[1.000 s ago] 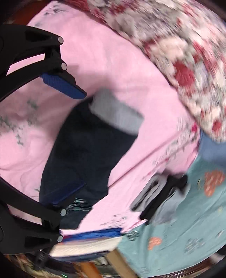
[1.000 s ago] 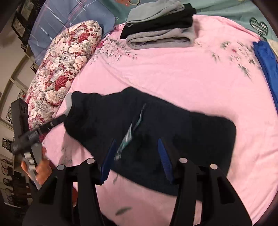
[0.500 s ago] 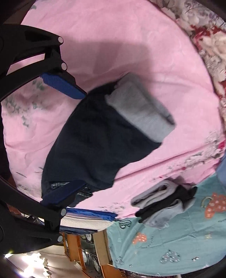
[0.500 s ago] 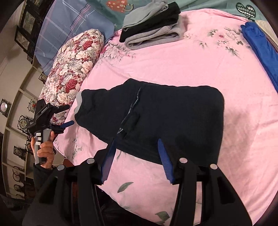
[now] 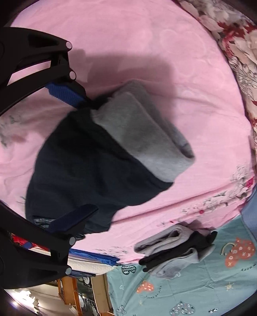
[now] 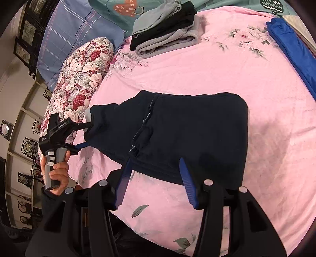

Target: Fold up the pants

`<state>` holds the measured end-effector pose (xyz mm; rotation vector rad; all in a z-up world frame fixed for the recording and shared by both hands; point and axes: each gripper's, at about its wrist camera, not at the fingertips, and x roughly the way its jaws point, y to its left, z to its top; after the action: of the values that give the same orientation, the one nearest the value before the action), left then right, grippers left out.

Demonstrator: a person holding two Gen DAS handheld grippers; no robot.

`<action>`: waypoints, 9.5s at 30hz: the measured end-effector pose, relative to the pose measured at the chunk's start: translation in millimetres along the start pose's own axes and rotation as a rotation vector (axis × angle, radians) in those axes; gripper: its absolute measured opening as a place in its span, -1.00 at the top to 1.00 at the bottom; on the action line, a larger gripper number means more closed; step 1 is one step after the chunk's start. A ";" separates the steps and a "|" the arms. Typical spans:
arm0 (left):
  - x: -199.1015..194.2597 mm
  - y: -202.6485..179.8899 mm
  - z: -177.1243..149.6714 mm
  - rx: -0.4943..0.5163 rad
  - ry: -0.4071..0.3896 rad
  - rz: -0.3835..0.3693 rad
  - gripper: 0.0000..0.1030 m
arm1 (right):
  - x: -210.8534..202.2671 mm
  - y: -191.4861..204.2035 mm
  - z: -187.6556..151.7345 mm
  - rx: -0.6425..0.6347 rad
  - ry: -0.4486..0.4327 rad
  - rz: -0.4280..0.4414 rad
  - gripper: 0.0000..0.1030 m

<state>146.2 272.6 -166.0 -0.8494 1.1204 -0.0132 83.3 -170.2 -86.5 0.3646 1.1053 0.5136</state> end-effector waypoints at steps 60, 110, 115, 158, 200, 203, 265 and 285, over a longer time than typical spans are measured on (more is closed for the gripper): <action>-58.2 -63.3 -16.5 0.298 -0.182 -0.061 0.64 | 132.9 97.5 61.0 -0.135 0.196 0.004 0.72; 11.7 -233.3 -185.1 0.745 0.048 -0.029 -0.38 | -20.6 -57.1 60.8 -0.030 -0.028 0.023 0.26; 70.7 -205.5 -195.5 0.757 0.155 0.048 -0.22 | 9.2 -95.0 27.9 0.084 0.049 -0.092 0.33; -5.2 -149.6 -141.5 0.543 0.045 0.039 -0.83 | -10.6 7.6 109.5 -0.217 0.043 -0.142 -0.76; 48.6 -212.4 -140.8 0.602 0.175 -0.173 -0.16 | 24.3 -65.2 38.0 0.025 0.000 -0.038 0.27; 23.5 -229.4 -117.2 0.603 0.144 -0.208 -0.16 | 9.5 -45.3 47.5 -0.028 -0.037 -0.049 0.27; -4.6 -269.1 -45.8 0.685 -0.556 0.363 -0.96 | 26.7 8.6 155.9 -0.222 -0.576 -0.649 -0.97; 9.6 -261.5 -47.3 0.684 -0.522 0.361 -0.96 | 42.1 -7.7 153.1 -0.192 -0.500 -0.621 -0.97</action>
<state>216.1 59.1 -23.8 -0.0182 0.6820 0.1135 239.4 -157.0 -59.4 -0.0332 0.6240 -0.0331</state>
